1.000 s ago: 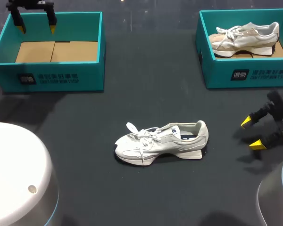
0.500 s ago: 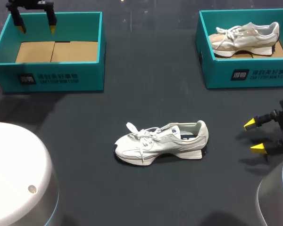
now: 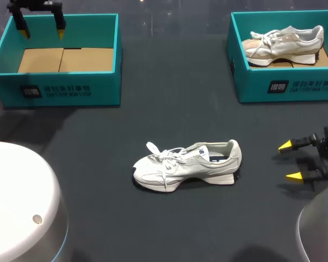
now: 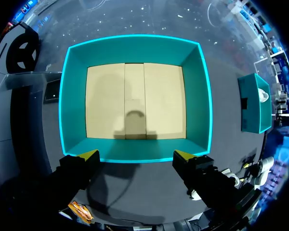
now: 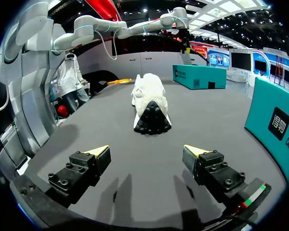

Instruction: Take the shoe out of the shoebox, open the shoe tongue, remove and reinsert the insole, then place the shoe into the shoebox

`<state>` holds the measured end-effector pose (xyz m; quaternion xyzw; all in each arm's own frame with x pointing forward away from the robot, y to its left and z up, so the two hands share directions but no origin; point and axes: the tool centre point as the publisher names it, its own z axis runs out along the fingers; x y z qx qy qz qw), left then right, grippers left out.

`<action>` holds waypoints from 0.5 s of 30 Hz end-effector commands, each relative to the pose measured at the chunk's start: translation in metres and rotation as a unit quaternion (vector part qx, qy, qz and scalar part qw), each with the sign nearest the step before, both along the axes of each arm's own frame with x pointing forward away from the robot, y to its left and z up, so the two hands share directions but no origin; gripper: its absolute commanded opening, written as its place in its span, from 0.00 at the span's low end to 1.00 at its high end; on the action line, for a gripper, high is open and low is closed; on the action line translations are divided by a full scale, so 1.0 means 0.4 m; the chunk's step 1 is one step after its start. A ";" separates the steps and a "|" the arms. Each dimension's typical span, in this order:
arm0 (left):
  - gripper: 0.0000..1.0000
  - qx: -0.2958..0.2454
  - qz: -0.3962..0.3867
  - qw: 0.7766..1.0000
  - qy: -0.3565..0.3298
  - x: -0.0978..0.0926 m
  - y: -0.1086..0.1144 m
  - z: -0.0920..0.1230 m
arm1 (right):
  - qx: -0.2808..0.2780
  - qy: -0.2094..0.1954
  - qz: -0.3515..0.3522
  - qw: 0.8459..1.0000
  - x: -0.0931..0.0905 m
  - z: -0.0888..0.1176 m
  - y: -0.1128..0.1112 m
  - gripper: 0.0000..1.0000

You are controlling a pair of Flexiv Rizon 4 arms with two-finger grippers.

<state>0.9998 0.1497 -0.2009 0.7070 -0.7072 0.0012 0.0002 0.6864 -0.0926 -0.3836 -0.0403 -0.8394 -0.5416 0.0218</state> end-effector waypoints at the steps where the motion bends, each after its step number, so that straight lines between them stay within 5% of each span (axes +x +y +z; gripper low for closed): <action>1: 1.00 0.001 0.000 1.000 0.000 0.000 0.000 0.001 | -0.003 0.000 0.001 1.000 0.001 0.003 0.002 1.00; 15: 1.00 0.001 0.000 1.000 0.000 0.000 0.000 0.001 | 0.023 0.005 -0.038 0.999 0.011 -0.030 0.085 1.00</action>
